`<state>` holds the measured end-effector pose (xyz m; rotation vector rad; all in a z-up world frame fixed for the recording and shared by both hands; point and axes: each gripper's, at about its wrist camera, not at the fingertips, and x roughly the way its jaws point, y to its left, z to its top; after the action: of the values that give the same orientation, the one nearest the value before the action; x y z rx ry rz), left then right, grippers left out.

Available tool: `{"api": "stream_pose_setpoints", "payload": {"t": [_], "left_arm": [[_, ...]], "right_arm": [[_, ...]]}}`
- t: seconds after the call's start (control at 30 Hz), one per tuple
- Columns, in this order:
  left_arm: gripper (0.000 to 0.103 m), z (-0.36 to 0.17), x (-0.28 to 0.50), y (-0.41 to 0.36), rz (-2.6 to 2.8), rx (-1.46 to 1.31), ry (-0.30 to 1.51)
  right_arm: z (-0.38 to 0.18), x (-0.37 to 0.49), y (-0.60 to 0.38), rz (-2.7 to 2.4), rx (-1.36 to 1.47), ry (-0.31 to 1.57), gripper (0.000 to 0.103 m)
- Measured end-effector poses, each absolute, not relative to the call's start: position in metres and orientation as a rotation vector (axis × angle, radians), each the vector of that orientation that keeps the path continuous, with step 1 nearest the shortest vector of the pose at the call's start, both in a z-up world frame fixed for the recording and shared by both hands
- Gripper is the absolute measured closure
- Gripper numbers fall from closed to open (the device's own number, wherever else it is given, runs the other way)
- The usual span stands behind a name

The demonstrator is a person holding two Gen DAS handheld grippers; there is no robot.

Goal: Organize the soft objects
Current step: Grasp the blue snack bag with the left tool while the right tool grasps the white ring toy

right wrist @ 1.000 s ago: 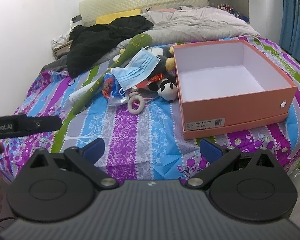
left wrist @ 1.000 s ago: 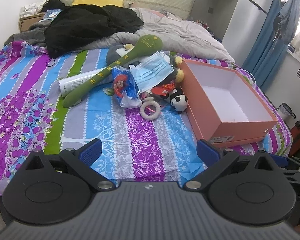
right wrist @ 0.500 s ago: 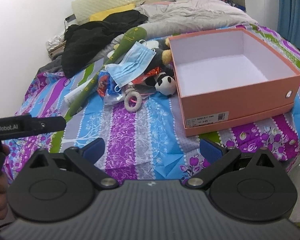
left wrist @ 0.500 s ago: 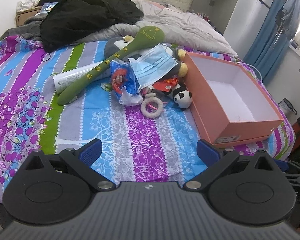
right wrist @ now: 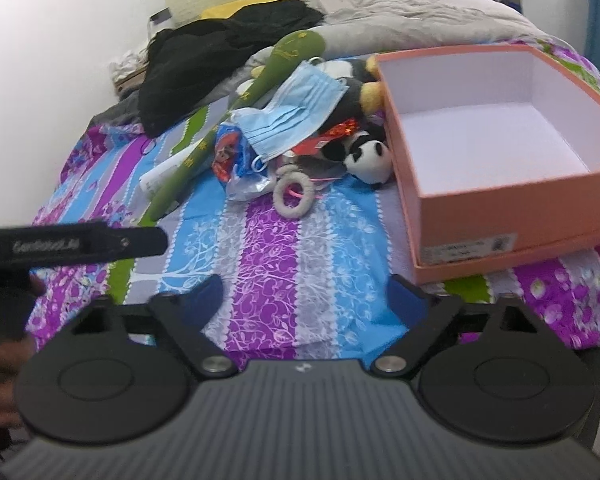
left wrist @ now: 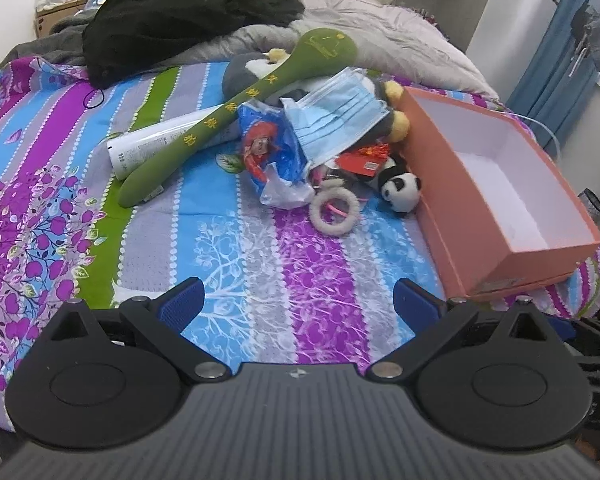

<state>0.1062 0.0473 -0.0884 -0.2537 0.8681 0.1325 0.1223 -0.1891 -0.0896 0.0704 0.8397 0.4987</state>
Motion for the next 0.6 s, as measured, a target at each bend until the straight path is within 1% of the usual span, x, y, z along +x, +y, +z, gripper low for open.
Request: {"api": "stream_pose_setpoints", "payload": {"t": [0.1, 0.3, 0.37, 0.6], "left_arm": [[0.001, -0.098, 0.121, 0.056, 0.152, -0.243, 0.87], [0.001, -0.115, 0.154, 0.073, 0.184, -0.24, 0.867], [0.001, -0.121, 0.166, 0.08, 0.193, -0.251, 0.862], [0.001, -0.148, 0.207, 0.096, 0.184, -0.305, 0.86]], "right_arm": [[-0.098, 0.133, -0.181, 0.531, 0.093, 0.831, 0.029], [-0.115, 0.154, -0.16, 0.542, 0.05, 0.799, 0.029], [-0.121, 0.16, -0.153, 0.558, 0.036, 0.77, 0.029], [-0.145, 0.192, -0.126, 0.617, -0.001, 0.767, 0.028]]}}
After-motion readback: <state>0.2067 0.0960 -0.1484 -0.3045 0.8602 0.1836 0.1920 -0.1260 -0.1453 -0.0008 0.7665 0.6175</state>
